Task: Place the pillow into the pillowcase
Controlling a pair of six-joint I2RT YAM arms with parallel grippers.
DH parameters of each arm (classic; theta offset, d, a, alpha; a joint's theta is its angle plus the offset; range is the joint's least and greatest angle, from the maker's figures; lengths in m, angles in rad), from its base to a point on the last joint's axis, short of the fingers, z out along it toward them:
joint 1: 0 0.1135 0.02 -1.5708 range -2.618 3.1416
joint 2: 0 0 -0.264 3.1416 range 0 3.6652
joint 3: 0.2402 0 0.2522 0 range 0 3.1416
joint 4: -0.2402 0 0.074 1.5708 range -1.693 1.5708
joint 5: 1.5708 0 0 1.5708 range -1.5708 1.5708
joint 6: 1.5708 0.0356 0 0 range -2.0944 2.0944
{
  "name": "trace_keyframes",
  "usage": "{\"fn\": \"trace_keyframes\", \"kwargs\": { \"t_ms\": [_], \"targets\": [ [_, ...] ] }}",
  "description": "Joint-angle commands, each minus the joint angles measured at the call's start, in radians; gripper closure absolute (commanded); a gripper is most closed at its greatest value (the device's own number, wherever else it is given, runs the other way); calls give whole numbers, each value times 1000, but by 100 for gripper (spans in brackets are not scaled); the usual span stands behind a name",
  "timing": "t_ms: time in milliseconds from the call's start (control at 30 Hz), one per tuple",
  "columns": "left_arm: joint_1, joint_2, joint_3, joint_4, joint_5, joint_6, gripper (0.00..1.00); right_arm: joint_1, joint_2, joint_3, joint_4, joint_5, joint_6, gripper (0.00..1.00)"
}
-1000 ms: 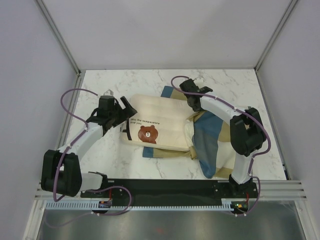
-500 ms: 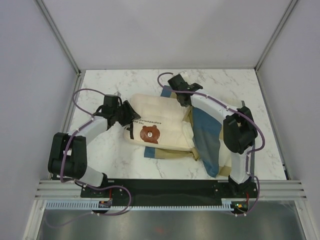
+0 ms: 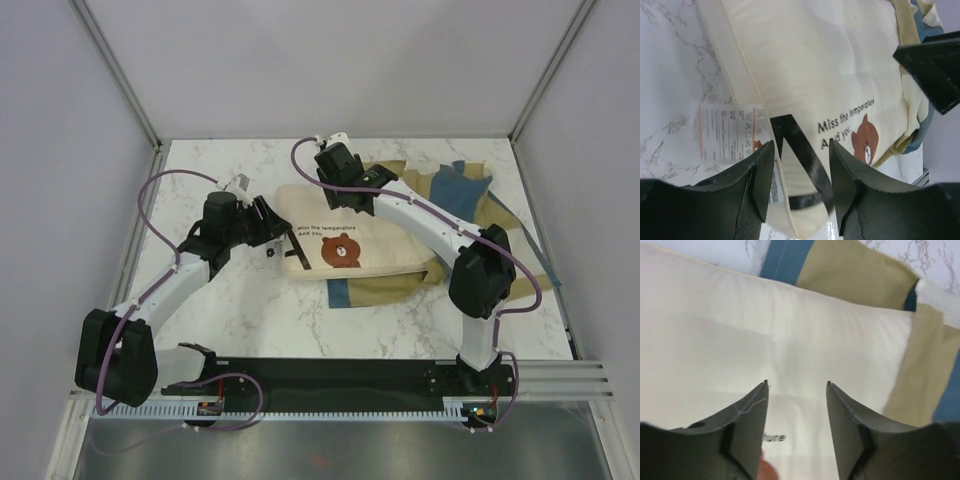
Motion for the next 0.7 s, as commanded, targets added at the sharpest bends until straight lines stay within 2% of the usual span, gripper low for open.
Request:
{"fn": "trace_keyframes", "kwargs": {
  "t_ms": [0, 33, 100, 167, 200, 233, 400, 467, 500, 533, 667],
  "targets": [
    [-17, -35, 14, 119, 24, 19, 45, 6, -112, -100, -6, 30, -18, 38],
    [-17, -34, 17, 114, 18, 19, 45, 15, -182, -136, 16, 39, -24, 35],
    [-15, -28, 22, 103, 8, 19, 44, 30, -258, -234, 23, 41, -29, 35],
    [-15, -25, 26, 97, 6, 19, 44, 64, -380, -312, 34, -29, -26, 37],
    [-15, -25, 25, 97, 6, 19, 43, 81, -426, -408, 65, -50, -22, 38],
    [-17, -23, 25, 95, 8, 19, 43, 124, -512, -456, 77, -57, -7, 38],
    [-17, -6, 34, 77, 11, 22, 38, 249, -704, -746, 129, -62, 103, 37],
    [-17, 0, 42, 71, 0, 25, 28, 291, -711, -830, 142, -44, 175, 32],
    [-15, 9, 45, 42, -3, 25, 24, 335, -688, -848, 146, -15, 197, 24],
    [-15, 9, 49, 36, -6, 26, 20, 354, -669, -861, 149, 2, 218, 23],
    [-15, 11, 49, 26, -17, 28, 12, 417, -542, -878, 146, 108, 315, 21]
  ]
}}
